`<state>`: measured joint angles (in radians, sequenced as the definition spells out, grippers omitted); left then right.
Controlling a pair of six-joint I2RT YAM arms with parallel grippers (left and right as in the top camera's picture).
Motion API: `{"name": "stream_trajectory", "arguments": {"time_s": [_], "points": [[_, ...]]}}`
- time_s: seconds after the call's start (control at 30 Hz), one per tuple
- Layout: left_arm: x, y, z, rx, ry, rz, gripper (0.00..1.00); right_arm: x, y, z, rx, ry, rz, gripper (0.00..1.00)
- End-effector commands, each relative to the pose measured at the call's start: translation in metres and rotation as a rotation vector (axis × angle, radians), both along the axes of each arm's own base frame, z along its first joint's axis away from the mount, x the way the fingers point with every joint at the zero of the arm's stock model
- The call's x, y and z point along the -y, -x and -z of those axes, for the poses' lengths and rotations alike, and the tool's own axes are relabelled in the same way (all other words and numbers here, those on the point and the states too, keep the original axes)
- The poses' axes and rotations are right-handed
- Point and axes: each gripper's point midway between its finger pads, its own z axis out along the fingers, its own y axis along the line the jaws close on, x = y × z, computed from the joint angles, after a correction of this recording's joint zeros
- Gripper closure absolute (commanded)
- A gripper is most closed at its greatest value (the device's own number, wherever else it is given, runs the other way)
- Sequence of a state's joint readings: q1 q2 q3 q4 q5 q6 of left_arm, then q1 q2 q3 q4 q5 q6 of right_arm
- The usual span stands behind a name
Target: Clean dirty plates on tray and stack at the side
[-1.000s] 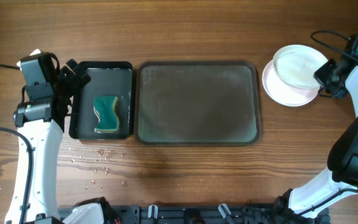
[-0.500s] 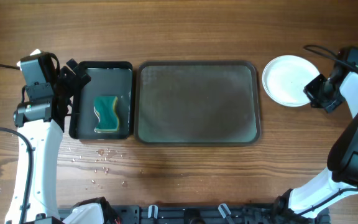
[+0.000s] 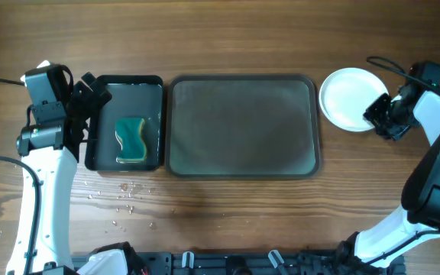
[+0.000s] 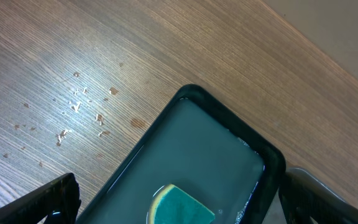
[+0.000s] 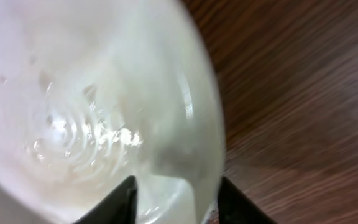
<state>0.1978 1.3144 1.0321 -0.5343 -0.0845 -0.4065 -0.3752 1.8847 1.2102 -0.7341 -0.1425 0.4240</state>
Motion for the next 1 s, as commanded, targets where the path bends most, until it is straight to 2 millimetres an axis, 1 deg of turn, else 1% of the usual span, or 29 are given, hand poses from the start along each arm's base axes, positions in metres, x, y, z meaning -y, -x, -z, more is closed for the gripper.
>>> {"name": "stream_trajectory", "arguments": {"time_s": [0.0, 0.13, 0.27, 0.4, 0.53, 0.57, 0.6, 0.63, 0.67, 0.73, 0.8, 0.97], "points": [[-0.001, -0.001, -0.011, 0.032, 0.004, -0.013, 0.0, -0.025, -0.001, -0.004, 0.014, -0.043, -0.102, 0.44], [-0.001, -0.001, -0.011, 0.032, 0.004, -0.013, 0.0, -0.05, -0.005, -0.004, 0.009, -0.052, -0.17, 0.35], [-0.001, -0.001, -0.011, 0.032, 0.004, -0.012, 0.0, -0.084, -0.01, -0.004, 0.007, -0.052, -0.265, 0.32], [-0.001, -0.001, -0.011, 0.032, 0.004, -0.013, 0.0, -0.13, -0.009, -0.004, 0.0, -0.052, -0.406, 0.3], [-0.001, -0.001, -0.011, 0.032, 0.004, -0.013, 0.0, -0.181, -0.007, -0.005, 0.019, -0.039, -0.596, 0.18], [-0.001, -0.001, -0.011, 0.032, 0.004, -0.013, 0.0, -0.191, -0.006, -0.005, 0.029, -0.036, -0.637, 0.12], [-0.001, -0.001, -0.011, 0.032, 0.004, -0.012, 0.0, -0.207, -0.006, -0.005, 0.04, -0.027, -0.683, 0.03], [-0.001, -0.001, -0.011, 0.032, 0.004, -0.013, 0.0, -0.216, -0.006, -0.006, 0.049, -0.02, -0.708, 0.01], [-0.001, -0.001, -0.011, 0.032, 0.004, -0.013, 0.0, -0.224, -0.006, -0.006, 0.057, -0.003, -0.735, 0.0], [-0.001, -0.001, -0.011, 0.032, 0.004, -0.013, 0.0, -0.234, -0.008, -0.005, 0.073, 0.051, -0.773, 0.0], [-0.001, -0.001, -0.011, 0.032, 0.004, -0.013, 0.0, -0.238, -0.012, -0.006, 0.09, 0.096, -0.788, 0.0], [-0.001, -0.001, -0.011, 0.032, 0.004, -0.013, 0.0, -0.226, -0.016, -0.006, 0.089, 0.135, -0.766, 0.0]]}}
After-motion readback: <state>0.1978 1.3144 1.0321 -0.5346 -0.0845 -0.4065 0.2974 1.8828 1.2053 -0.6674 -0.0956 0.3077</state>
